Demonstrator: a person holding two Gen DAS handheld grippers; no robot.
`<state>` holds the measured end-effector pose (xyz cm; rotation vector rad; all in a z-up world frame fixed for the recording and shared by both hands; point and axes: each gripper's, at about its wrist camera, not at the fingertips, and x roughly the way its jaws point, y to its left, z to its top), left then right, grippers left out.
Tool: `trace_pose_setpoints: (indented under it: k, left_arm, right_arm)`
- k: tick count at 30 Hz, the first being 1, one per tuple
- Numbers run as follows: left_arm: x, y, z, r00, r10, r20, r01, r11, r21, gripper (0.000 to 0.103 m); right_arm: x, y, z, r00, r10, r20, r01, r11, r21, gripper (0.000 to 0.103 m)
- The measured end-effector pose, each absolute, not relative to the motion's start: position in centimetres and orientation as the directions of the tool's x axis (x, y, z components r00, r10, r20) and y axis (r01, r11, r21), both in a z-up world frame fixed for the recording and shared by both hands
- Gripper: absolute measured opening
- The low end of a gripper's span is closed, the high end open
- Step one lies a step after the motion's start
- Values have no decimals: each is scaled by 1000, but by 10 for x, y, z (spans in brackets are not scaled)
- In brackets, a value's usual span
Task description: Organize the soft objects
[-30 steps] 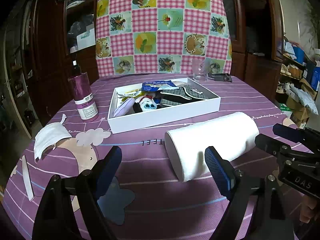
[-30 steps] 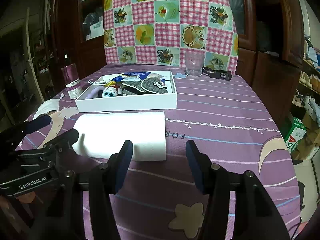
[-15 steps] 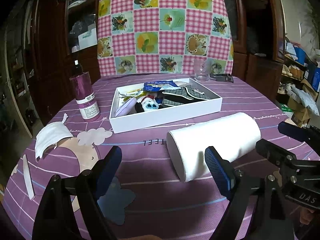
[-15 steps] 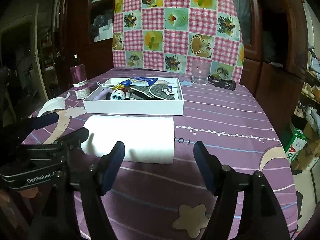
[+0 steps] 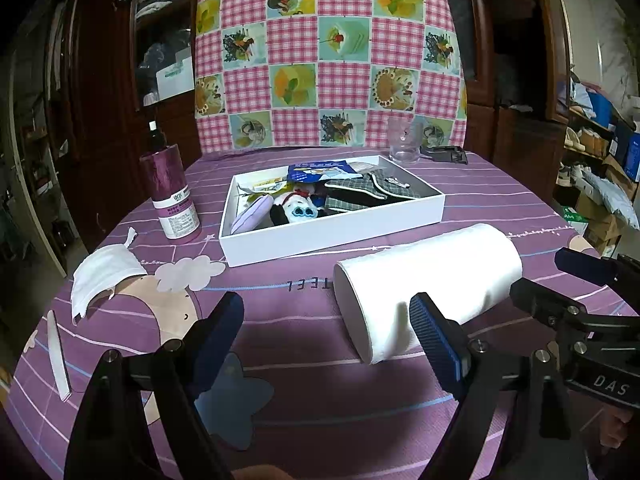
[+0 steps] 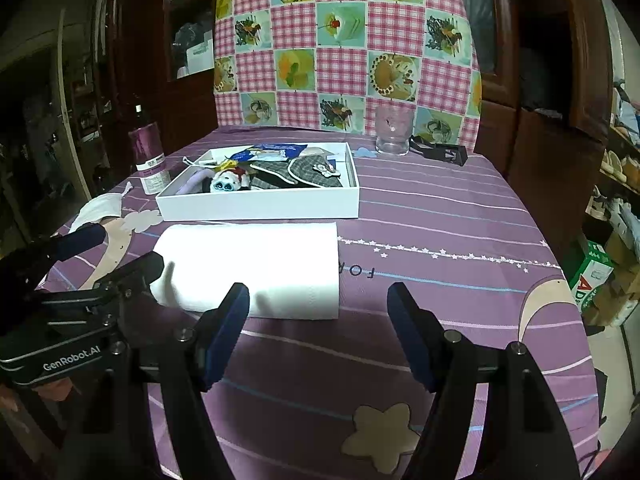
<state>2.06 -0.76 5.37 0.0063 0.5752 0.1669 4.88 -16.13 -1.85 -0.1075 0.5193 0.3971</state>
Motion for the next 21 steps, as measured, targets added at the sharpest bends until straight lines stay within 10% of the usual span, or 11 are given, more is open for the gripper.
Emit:
trace_pose_setpoints:
  k: [21]
  left_arm:
    - [23, -6, 52, 821, 162, -548, -161, 986, 51, 86]
  right_arm:
    - [50, -161, -19, 794, 335, -507, -391, 920, -3, 72]
